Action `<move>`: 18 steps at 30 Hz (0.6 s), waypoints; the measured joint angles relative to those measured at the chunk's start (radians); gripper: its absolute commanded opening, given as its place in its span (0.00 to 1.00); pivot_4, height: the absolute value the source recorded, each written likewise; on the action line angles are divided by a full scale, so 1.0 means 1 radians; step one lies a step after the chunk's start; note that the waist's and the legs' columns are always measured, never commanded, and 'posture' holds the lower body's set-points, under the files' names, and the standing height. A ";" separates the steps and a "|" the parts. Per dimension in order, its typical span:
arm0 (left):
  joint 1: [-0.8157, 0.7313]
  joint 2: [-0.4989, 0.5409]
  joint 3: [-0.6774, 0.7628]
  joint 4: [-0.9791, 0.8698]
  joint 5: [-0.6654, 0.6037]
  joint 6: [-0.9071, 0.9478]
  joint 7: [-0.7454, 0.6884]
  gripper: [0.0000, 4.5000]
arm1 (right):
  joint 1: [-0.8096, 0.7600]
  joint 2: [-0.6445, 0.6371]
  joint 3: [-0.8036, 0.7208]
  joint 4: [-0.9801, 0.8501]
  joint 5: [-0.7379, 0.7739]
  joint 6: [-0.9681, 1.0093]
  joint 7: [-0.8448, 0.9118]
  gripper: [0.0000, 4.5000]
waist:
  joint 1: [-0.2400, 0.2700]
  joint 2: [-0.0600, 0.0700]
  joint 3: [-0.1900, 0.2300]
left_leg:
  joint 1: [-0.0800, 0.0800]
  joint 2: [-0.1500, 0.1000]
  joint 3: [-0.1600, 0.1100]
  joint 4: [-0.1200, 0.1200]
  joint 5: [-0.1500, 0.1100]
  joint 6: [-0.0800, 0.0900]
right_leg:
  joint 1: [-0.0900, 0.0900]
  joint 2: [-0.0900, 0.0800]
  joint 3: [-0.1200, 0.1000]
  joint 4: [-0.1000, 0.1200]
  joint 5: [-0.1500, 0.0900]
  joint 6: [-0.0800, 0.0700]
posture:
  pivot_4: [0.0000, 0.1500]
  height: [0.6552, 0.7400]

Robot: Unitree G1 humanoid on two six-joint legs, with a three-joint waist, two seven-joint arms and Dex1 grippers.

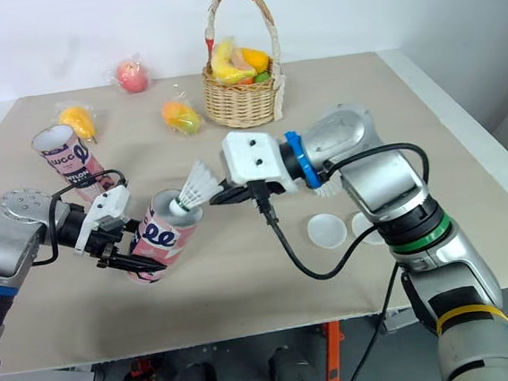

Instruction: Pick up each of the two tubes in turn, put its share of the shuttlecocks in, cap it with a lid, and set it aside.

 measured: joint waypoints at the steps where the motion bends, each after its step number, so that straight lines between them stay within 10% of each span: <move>1: 0.000 0.000 0.000 0.000 0.000 0.000 0.000 0.66 | -0.001 0.005 0.011 0.000 -0.002 0.002 0.001 0.15 | 0.000 0.000 0.000 | 0.000 0.000 0.000 0.000 0.000 0.000 | 0.000 0.000 0.000 0.000 0.000 -0.001 | 1.00 1.00; 8: 0.000 -0.008 -0.001 0.000 0.000 -0.008 0.000 0.66 | -0.024 0.042 0.018 0.005 0.050 0.119 0.026 0.77 | 0.002 0.000 0.000 | 0.000 0.000 0.000 0.000 0.000 0.000 | 0.000 0.000 0.000 0.000 0.001 -0.003 | 1.00 1.00; 18: 0.029 -0.023 -0.006 -0.018 0.000 -0.009 0.006 0.66 | 0.068 -0.091 -0.233 -0.017 0.184 0.391 -0.094 0.77 | 0.006 0.000 0.000 | 0.000 0.000 0.000 0.000 0.000 0.000 | 0.001 -0.001 -0.001 0.000 0.001 -0.003 | 1.00 1.00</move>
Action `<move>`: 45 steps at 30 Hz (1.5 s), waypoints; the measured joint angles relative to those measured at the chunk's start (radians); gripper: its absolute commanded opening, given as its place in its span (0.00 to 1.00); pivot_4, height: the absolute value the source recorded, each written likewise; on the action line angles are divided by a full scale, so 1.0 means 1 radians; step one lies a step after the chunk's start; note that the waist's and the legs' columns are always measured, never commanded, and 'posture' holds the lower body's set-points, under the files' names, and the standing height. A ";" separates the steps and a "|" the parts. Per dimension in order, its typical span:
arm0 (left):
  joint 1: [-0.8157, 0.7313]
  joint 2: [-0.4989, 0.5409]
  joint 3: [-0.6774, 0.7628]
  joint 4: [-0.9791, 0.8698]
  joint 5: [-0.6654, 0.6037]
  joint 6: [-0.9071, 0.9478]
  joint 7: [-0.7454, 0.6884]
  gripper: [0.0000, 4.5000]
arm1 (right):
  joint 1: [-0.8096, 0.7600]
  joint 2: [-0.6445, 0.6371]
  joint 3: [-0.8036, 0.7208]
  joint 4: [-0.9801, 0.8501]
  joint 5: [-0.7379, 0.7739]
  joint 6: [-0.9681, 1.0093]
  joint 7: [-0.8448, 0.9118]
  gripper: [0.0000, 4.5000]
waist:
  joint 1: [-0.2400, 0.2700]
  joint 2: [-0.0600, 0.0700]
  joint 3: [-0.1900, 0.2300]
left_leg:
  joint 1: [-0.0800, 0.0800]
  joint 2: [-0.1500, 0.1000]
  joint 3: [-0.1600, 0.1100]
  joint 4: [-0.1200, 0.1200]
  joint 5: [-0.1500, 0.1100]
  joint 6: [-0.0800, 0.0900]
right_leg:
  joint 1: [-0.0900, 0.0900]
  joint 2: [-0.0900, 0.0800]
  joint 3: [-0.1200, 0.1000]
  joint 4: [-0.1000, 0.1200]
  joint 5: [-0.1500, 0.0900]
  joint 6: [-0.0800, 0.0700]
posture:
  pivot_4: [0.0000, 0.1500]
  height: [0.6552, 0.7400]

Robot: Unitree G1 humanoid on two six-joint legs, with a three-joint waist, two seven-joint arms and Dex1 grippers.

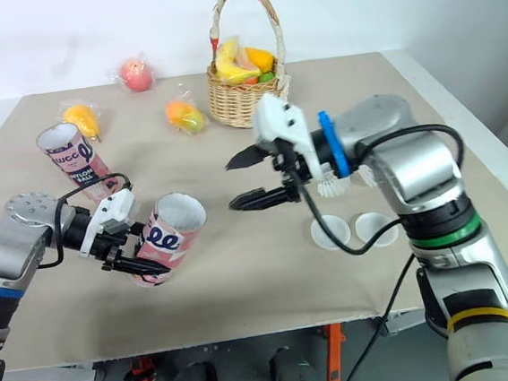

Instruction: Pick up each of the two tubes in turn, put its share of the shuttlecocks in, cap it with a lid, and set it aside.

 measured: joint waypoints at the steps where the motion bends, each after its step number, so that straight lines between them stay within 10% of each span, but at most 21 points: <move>1: 0.003 0.000 0.000 -0.005 0.000 0.000 0.000 0.66 | 0.025 -0.001 -0.033 -0.002 0.006 0.058 -0.051 0.77 | 0.002 0.000 0.000 | 0.000 0.000 0.000 0.000 0.000 0.000 | 0.000 0.000 0.000 0.000 0.000 0.000 | 1.00 1.00; 12: 0.024 0.000 0.000 -0.021 0.001 -0.040 0.001 0.66 | 0.357 -0.081 -0.178 -0.088 0.007 0.328 -0.361 0.77 | 0.011 0.000 0.000 | 0.001 -0.001 0.002 0.000 0.000 0.000 | 0.000 0.000 0.003 0.000 -0.003 0.006 | 1.00 1.00; 45: 0.038 0.000 0.004 -0.027 -0.023 -0.039 0.014 0.66 | 0.108 0.143 -0.113 0.357 -0.145 0.352 -0.720 0.77 | 0.013 0.001 0.000 | 0.001 -0.001 0.003 0.000 0.000 0.000 | 0.001 0.000 0.005 -0.001 -0.001 0.007 | 1.00 1.00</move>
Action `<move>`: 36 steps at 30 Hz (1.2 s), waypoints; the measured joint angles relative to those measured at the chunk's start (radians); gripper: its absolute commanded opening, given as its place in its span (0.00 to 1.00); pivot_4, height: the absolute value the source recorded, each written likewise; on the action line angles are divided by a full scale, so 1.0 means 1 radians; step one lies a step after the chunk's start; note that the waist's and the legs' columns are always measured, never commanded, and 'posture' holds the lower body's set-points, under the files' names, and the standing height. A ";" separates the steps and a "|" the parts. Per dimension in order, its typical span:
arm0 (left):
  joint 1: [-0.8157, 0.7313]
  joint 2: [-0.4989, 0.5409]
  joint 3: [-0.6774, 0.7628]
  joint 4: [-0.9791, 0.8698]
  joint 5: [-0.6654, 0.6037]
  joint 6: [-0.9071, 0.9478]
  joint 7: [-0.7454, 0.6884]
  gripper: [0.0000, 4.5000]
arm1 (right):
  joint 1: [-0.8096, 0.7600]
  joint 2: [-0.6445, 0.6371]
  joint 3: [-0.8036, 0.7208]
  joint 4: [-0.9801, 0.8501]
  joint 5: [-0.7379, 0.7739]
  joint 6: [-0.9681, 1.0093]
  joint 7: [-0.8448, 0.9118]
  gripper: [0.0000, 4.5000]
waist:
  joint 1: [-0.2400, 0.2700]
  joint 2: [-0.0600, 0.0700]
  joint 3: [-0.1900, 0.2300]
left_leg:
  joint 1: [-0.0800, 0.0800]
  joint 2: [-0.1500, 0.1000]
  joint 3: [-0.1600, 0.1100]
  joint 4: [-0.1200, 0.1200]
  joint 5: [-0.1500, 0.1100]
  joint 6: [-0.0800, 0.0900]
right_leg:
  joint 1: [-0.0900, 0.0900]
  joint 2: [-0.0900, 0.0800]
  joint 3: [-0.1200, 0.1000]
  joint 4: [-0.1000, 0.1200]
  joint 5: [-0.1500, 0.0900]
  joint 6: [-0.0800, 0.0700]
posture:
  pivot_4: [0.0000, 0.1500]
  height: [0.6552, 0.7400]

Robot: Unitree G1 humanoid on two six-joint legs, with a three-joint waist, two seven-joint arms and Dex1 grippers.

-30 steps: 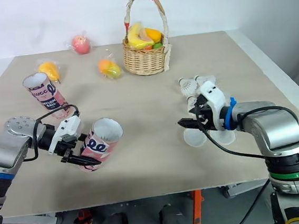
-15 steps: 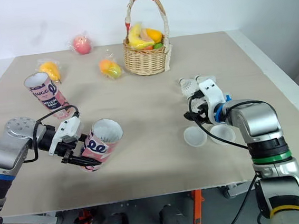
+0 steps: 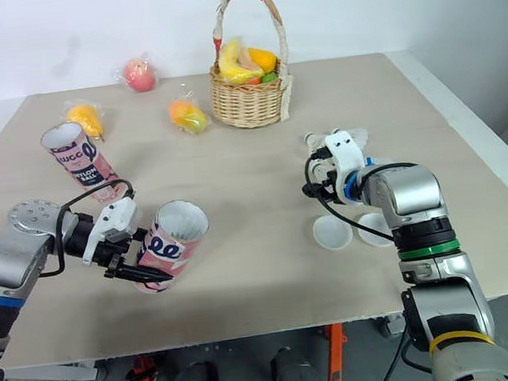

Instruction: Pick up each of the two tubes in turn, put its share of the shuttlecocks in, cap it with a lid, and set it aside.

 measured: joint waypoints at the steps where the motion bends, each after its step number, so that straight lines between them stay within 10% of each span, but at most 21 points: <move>1: 0.000 0.000 0.000 0.000 0.000 0.003 0.001 0.66 | 0.000 0.000 0.000 0.000 -0.003 0.000 -0.003 0.77 | 0.000 0.000 0.000 | 0.000 0.000 0.000 0.000 0.000 0.000 | 0.000 0.000 0.000 0.000 0.000 0.000 | 1.00 1.00; 9: 0.000 0.000 0.000 -0.003 0.000 0.008 0.001 0.66 | 0.000 -0.003 0.007 0.000 -0.033 -0.033 -0.020 0.66 | 0.000 0.000 0.000 | 0.000 0.000 0.000 0.000 0.000 0.000 | 0.000 0.000 0.000 0.000 0.000 0.000 | 1.00 1.00; 17: 0.000 -0.001 0.000 -0.003 0.000 0.008 0.001 0.66 | 0.009 -0.015 0.020 -0.037 -0.033 -0.064 0.029 0.02 | 0.000 0.000 0.000 | 0.000 0.000 0.000 0.000 0.000 0.000 | 0.000 0.000 0.000 0.000 0.000 0.000 | 1.00 1.00; 36: -0.014 -0.007 -0.003 0.011 0.003 0.007 -0.001 0.66 | -0.083 -0.240 0.154 -0.553 0.202 -0.384 0.688 0.02 | 0.001 0.000 0.001 | 0.001 0.001 -0.001 0.001 0.000 0.000 | 0.000 0.001 -0.001 0.000 0.000 0.001 | 1.00 1.00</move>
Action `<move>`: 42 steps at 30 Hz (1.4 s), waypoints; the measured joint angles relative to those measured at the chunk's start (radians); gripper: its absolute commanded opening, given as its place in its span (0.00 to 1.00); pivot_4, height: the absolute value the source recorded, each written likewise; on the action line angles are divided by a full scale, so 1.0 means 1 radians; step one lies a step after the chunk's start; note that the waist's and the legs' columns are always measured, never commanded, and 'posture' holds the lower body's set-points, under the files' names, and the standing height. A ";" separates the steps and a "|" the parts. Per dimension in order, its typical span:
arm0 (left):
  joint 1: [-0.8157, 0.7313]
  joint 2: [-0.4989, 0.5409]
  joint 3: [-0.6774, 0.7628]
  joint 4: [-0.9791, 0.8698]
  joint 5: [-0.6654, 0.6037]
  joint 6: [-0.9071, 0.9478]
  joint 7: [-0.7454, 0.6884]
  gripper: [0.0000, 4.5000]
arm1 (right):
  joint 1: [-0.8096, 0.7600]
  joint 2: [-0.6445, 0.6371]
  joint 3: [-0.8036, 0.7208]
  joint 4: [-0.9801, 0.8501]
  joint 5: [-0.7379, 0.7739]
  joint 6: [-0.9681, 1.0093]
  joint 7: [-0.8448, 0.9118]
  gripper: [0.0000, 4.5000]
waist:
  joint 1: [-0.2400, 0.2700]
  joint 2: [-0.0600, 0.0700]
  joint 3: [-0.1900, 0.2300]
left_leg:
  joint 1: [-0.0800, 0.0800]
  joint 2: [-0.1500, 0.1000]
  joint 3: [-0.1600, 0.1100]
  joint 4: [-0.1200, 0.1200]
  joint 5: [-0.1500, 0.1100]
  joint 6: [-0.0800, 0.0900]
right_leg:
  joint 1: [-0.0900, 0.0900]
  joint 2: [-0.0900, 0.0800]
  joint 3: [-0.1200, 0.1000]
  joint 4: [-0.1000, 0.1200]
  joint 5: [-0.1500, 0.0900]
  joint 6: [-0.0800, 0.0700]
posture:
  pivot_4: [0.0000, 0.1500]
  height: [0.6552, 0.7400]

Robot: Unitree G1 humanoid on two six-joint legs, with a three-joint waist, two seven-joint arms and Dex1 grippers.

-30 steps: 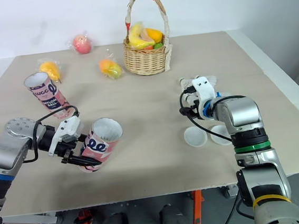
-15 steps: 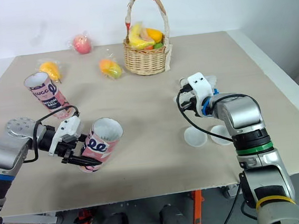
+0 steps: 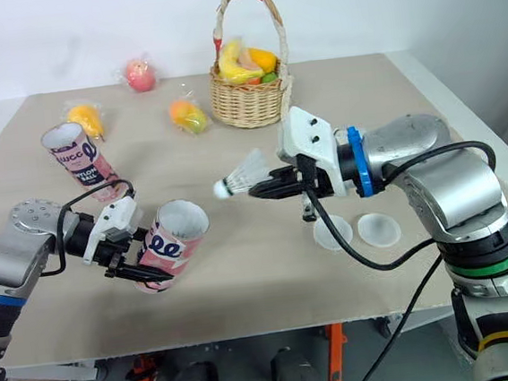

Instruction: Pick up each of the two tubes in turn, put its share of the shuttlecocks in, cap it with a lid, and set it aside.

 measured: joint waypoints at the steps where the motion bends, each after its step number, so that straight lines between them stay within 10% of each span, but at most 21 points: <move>1: -0.001 0.000 -0.001 0.003 0.000 0.000 0.000 0.66 | -0.017 0.009 0.023 0.003 -0.011 -0.017 0.009 0.02 | 0.002 0.000 0.000 | 0.000 0.000 0.000 0.000 0.000 0.000 | 0.000 0.000 0.000 0.000 0.000 0.000 | 1.00 1.00; 10: -0.009 -0.001 -0.002 0.016 0.000 -0.001 0.000 0.66 | -0.089 0.090 0.170 0.087 -0.084 -0.105 0.068 0.02 | 0.004 0.000 0.000 | -0.002 0.000 0.000 0.000 0.000 0.000 | -0.001 -0.001 0.000 0.000 -0.001 -0.002 | 1.00 1.00; 21: -0.015 -0.001 -0.002 0.024 0.000 -0.003 0.001 0.66 | -0.216 0.227 0.218 0.207 -0.052 -0.022 0.130 0.99 | 0.005 0.000 0.000 | -0.002 0.000 0.000 0.000 0.000 0.000 | -0.001 -0.001 -0.001 0.001 0.001 -0.007 | 1.00 1.00; 26: -0.015 -0.001 -0.002 0.023 0.000 -0.002 0.001 0.66 | -0.236 0.211 0.158 0.298 -0.013 0.036 0.146 0.99 | 0.005 0.000 0.000 | -0.002 0.000 0.000 0.000 0.000 0.000 | -0.001 -0.001 -0.002 0.001 0.002 -0.008 | 1.00 1.00; 38: -0.016 -0.001 -0.002 0.022 0.000 -0.003 -0.002 0.66 | -0.281 0.268 0.211 0.346 -0.033 0.139 0.092 0.06 | 0.004 0.000 0.000 | -0.002 0.001 -0.001 -0.001 0.000 0.000 | -0.002 0.000 -0.002 0.001 0.000 -0.009 | 1.00 1.00; 42: -0.016 -0.001 -0.003 0.023 0.000 -0.004 -0.002 0.66 | -0.281 0.264 0.231 0.336 -0.034 0.121 0.128 0.03 | 0.005 0.000 0.000 | -0.002 0.001 -0.001 -0.001 0.000 0.000 | -0.002 0.000 -0.003 0.001 0.001 -0.009 | 1.00 1.00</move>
